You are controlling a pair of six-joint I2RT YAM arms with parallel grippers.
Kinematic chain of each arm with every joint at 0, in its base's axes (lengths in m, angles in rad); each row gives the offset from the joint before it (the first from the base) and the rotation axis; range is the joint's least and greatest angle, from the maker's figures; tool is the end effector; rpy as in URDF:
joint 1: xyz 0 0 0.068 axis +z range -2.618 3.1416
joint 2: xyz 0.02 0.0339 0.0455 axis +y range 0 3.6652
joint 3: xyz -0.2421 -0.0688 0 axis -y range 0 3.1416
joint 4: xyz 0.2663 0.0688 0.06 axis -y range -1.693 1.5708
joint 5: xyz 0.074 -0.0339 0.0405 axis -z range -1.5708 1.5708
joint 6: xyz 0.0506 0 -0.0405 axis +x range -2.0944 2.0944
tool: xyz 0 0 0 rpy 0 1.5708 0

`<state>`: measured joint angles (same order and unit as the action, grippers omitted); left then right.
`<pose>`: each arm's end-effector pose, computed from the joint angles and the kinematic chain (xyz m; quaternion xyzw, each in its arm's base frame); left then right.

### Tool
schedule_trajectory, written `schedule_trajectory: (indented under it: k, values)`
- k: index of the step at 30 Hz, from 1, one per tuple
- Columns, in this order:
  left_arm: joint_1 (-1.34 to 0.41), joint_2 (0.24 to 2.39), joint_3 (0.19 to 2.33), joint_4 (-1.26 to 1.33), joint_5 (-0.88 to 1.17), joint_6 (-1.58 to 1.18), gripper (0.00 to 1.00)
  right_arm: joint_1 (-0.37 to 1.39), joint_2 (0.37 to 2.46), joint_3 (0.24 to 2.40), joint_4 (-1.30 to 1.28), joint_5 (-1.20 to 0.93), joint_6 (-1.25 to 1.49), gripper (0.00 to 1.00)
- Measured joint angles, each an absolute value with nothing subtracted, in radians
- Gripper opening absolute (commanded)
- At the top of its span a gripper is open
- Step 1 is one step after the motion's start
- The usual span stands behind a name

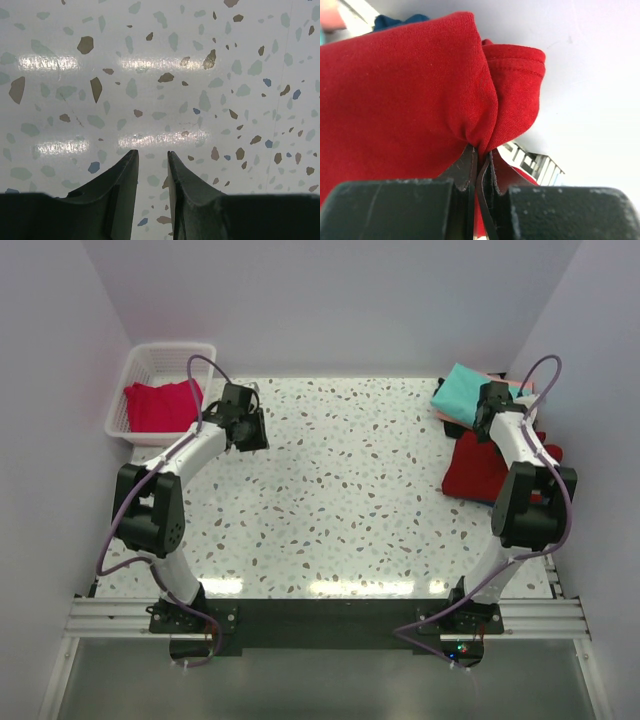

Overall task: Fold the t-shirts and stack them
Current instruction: Neatly place the folded tshirt to the corner, then reset both grippers

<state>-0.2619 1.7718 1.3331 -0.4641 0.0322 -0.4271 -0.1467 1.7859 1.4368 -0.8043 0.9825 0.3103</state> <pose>0.3976 -0.1083 0.1941 -0.0727 0.9418 -0.1250 0.3034 0.3735 -0.0977 0.2220 0.2906 0.8181 -0.4450 0.2198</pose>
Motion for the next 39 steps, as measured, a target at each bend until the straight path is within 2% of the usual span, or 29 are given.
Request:
schedule_trajectory:
  k: [7, 10, 11, 14, 15, 18, 19, 22, 29, 34, 39]
  values:
    - [-0.262, 1.771, 1.333, -0.464, 0.041, -0.428, 0.34, -0.208, 1.940, 1.449, -0.796, 1.039, 0.318, 0.00]
    - [-0.262, 1.772, 1.328, -0.459, 0.043, -0.431, 0.34, -0.241, 2.016, 1.473, -0.814, 1.039, 0.336, 0.14]
    - [-0.262, 1.772, 1.326, -0.458, 0.045, -0.432, 0.35, -0.249, 2.039, 1.487, -0.825, 1.041, 0.348, 0.23]
    - [-0.262, 1.771, 1.317, -0.450, 0.047, -0.435, 0.41, -0.262, 2.072, 1.523, -0.859, 1.047, 0.382, 0.35]
    - [-0.262, 1.771, 1.312, -0.447, 0.047, -0.435, 0.44, -0.263, 2.072, 1.528, -0.867, 1.050, 0.389, 0.37]
    - [-0.262, 1.771, 1.294, -0.437, 0.047, -0.436, 0.65, -0.264, 2.053, 1.536, -0.879, 1.058, 0.404, 0.43]
    - [-0.262, 1.771, 1.290, -0.435, 0.047, -0.436, 0.82, -0.264, 2.042, 1.536, -0.882, 1.058, 0.408, 0.43]
    - [-0.262, 1.771, 1.282, -0.431, 0.047, -0.439, 0.97, -0.261, 1.996, 1.536, -0.887, 1.057, 0.412, 0.44]
    - [-0.262, 1.771, 1.280, -0.420, 0.047, -0.444, 1.00, -0.175, 1.876, 1.536, -0.885, 1.056, 0.410, 0.44]
    - [-0.262, 1.758, 1.278, -0.417, 0.044, -0.442, 1.00, 0.024, 1.840, 1.536, -0.873, 1.001, 0.406, 0.44]
    - [-0.277, 1.729, 1.277, -0.418, -0.012, -0.421, 1.00, 0.210, 1.769, 1.488, -0.819, 0.846, 0.411, 0.51]
